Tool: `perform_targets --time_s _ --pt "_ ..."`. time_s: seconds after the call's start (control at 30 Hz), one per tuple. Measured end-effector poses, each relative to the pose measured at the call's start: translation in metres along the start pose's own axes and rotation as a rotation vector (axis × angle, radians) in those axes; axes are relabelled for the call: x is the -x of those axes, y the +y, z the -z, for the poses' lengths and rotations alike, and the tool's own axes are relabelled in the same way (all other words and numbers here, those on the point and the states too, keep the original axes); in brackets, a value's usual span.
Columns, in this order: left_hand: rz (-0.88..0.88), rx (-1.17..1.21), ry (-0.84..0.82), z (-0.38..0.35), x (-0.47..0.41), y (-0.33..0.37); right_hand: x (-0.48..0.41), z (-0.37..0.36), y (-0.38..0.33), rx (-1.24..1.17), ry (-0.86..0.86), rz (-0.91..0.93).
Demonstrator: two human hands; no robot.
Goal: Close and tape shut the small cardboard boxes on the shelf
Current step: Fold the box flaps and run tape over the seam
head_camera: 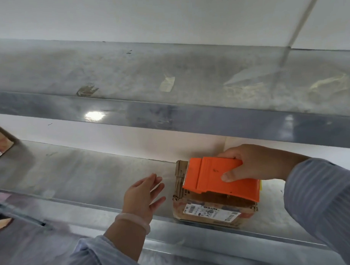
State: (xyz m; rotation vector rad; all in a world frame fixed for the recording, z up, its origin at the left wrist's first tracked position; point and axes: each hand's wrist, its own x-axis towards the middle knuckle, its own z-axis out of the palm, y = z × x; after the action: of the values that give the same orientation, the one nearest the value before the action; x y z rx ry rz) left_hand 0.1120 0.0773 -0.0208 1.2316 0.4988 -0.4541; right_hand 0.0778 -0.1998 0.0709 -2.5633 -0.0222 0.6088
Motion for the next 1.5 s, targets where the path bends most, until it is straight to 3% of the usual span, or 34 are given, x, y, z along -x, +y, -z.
perform_targets --time_s 0.07,0.23,0.37,0.57,0.83,0.97,1.07,1.13,1.23,1.5 --pt "0.012 -0.002 0.014 0.000 -0.005 -0.006 -0.010 -0.003 0.007 0.094 0.020 0.020" --pt "0.050 -0.014 0.050 -0.006 -0.017 -0.017 -0.011 -0.003 0.010 -0.067 -0.078 0.012" --pt "0.079 -0.094 0.063 -0.016 -0.023 -0.028 -0.022 -0.008 0.025 0.191 0.020 0.023" --pt "0.044 -0.292 0.008 -0.026 -0.034 -0.040 -0.025 -0.013 0.031 0.099 -0.001 0.040" --pt "0.214 -0.120 -0.145 -0.022 -0.042 -0.045 -0.021 -0.017 0.029 0.084 0.031 0.067" --pt "0.134 -0.240 -0.108 -0.025 -0.044 -0.042 -0.006 -0.007 0.012 -0.103 -0.018 0.041" --pt "-0.139 -0.412 -0.062 -0.025 -0.039 -0.031 0.005 -0.004 0.002 -0.204 -0.060 0.040" --pt "-0.254 -0.314 -0.217 -0.030 -0.021 -0.022 0.006 -0.004 -0.001 -0.203 -0.058 0.021" --pt "-0.223 -0.312 -0.501 -0.039 -0.008 -0.028 0.007 -0.004 -0.003 -0.223 -0.051 0.015" --pt "-0.202 -0.436 -0.684 -0.031 -0.016 -0.026 0.011 -0.004 -0.008 -0.225 -0.046 0.001"
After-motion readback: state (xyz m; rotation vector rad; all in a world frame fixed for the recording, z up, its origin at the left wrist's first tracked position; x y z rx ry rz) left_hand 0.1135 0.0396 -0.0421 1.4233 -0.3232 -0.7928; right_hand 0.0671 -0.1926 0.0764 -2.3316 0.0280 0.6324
